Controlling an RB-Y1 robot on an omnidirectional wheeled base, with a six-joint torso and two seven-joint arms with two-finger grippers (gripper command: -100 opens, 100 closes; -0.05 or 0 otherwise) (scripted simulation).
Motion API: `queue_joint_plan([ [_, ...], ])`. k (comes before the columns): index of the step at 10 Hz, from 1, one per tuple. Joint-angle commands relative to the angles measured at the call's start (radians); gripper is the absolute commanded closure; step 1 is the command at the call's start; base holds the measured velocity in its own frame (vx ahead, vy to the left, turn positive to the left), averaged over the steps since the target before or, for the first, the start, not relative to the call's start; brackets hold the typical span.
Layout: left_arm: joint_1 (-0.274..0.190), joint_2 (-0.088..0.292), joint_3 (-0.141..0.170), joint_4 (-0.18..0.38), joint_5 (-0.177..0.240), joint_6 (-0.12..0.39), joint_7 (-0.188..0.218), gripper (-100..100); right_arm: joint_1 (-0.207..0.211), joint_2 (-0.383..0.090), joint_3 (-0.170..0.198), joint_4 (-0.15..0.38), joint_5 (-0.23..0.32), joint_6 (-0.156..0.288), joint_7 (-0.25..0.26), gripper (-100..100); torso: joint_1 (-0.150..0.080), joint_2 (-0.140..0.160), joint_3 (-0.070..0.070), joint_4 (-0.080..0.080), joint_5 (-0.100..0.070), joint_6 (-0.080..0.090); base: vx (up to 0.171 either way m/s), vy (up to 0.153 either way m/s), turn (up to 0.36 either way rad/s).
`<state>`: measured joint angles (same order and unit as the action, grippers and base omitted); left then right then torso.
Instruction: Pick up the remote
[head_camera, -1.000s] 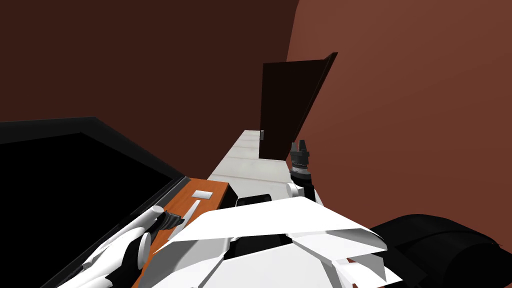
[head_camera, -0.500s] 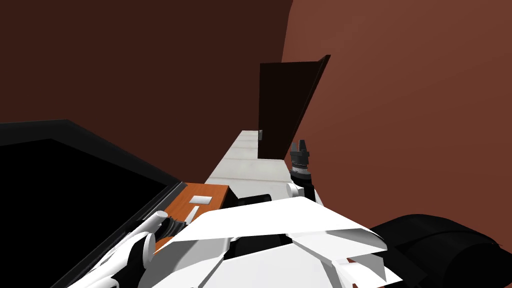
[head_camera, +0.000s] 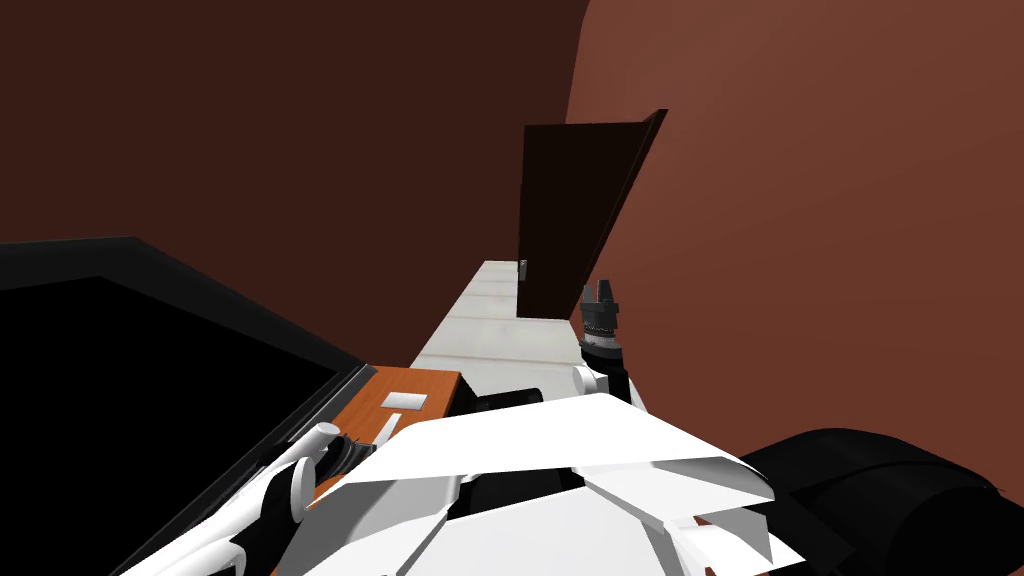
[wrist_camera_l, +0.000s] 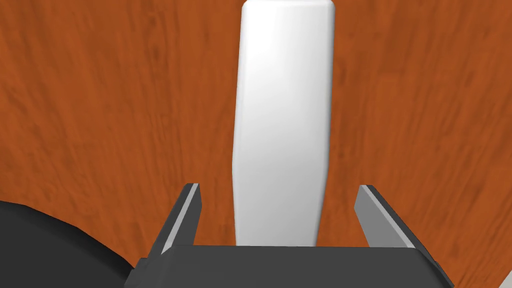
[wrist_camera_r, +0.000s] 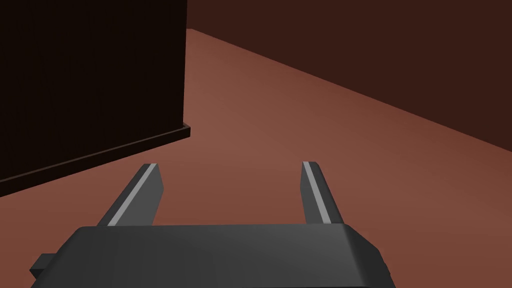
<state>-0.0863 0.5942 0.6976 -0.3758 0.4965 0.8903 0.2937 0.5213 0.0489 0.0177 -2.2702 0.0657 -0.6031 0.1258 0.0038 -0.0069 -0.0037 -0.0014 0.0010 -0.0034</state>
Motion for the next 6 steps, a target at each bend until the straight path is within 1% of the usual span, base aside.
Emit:
queue_joint_plan([
  [1, 0.013, -0.02, -0.004, -0.031, -0.004, -0.004, 0.009, -100, 0.0, 0.0, 0.0, 0.0, 0.0, 0.0, 0.0, 0, 0.0, 0.0, 0.0, 0.0, 0.0, 0.0, -0.005, 0.005, -0.017],
  [2, 0.011, -0.042, -0.012, -0.022, -0.006, -0.034, 0.009, -100, 0.0, 0.0, 0.0, 0.0, 0.0, 0.0, 0.0, 0, -0.001, 0.001, 0.001, 0.0, 0.0, 0.0, -0.006, 0.006, -0.021],
  [3, 0.011, -0.042, -0.012, -0.009, -0.006, -0.034, 0.009, -100, 0.0, 0.0, 0.0, 0.0, 0.0, 0.0, 0.0, 0, -0.001, 0.001, 0.001, 0.0, 0.0, 0.0, 0.0, 0.0, 0.0],
  [4, 0.014, -0.039, -0.012, -0.023, -0.007, -0.03, 0.007, -100, 0.0, 0.0, 0.0, 0.0, 0.0, 0.0, 0.0, 0, -0.002, 0.001, 0.001, 0.0, 0.0, 0.0, 0.0, 0.0, 0.0],
  [5, 0.019, -0.043, -0.012, -0.036, -0.008, -0.022, 0.014, 100, 0.0, 0.0, 0.0, 0.0, 0.0, 0.0, 0.0, 0, -0.002, 0.001, 0.001, 0.0, -0.001, 0.0, 0.0, 0.0, 0.0],
  [6, 0.018, -0.041, -0.012, -0.035, -0.008, -0.024, 0.014, 100, 0.0, 0.0, 0.0, 0.0, 0.0, 0.0, 0.0, 0, -0.003, 0.001, 0.001, 0.0, 0.0, 0.0, 0.0, 0.0, 0.0],
])
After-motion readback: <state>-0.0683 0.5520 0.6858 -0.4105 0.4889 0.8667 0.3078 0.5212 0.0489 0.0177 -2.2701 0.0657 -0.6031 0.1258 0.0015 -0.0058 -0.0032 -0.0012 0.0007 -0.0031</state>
